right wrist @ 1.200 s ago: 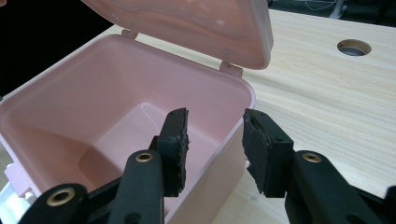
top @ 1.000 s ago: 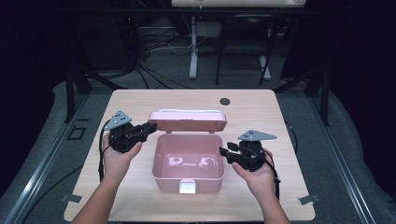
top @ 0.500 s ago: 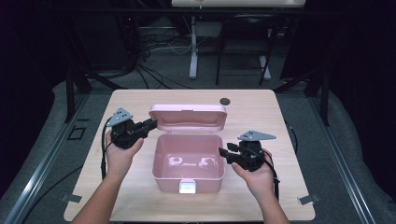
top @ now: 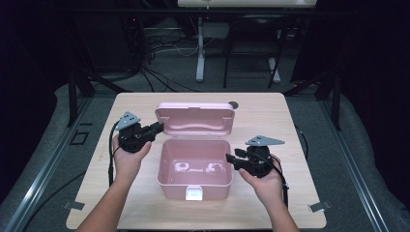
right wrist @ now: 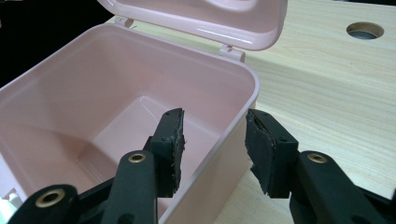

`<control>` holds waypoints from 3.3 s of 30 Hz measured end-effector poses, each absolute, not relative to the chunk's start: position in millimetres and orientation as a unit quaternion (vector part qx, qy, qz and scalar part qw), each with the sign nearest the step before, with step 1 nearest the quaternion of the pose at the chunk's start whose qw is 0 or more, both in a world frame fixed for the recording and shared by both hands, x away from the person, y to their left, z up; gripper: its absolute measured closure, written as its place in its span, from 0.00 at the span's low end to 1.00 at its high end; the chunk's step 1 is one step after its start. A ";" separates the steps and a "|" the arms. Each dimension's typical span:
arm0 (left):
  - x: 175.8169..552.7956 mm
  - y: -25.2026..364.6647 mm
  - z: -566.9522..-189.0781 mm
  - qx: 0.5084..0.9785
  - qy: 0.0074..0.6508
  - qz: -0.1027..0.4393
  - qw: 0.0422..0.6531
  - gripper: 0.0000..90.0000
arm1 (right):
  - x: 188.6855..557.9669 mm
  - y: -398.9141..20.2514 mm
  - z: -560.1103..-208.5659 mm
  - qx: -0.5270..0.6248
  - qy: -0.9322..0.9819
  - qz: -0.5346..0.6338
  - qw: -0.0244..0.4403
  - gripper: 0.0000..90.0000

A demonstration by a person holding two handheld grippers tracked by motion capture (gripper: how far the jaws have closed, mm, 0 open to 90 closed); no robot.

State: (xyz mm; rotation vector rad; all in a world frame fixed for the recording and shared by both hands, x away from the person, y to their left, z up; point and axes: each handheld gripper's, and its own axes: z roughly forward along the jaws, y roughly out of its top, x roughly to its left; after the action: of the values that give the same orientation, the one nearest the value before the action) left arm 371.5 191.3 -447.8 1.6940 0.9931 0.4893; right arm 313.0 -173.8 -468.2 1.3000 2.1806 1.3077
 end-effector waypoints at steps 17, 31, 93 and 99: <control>378.9 191.5 -451.3 0.706 0.423 0.197 0.533 0.92 | 314.6 -171.0 -473.0 0.452 0.763 0.442 0.136 0.63; 384.6 191.2 -450.6 0.713 0.423 0.197 0.524 0.94 | 315.8 -168.7 -476.4 0.452 0.764 0.442 0.131 0.63; 424.5 191.8 -446.8 0.715 0.489 0.110 0.487 0.97 | 291.8 -163.4 -489.3 0.442 0.782 0.422 0.126 0.62; 428.6 192.0 -445.9 0.717 0.494 0.097 0.482 0.97 | 286.4 -166.8 -491.3 0.441 0.775 0.438 0.111 0.62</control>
State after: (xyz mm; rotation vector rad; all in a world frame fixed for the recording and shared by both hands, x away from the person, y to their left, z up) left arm 428.6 192.0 -445.9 1.7478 1.2036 0.2356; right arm 286.4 -166.8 -491.3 1.2942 2.2772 1.2867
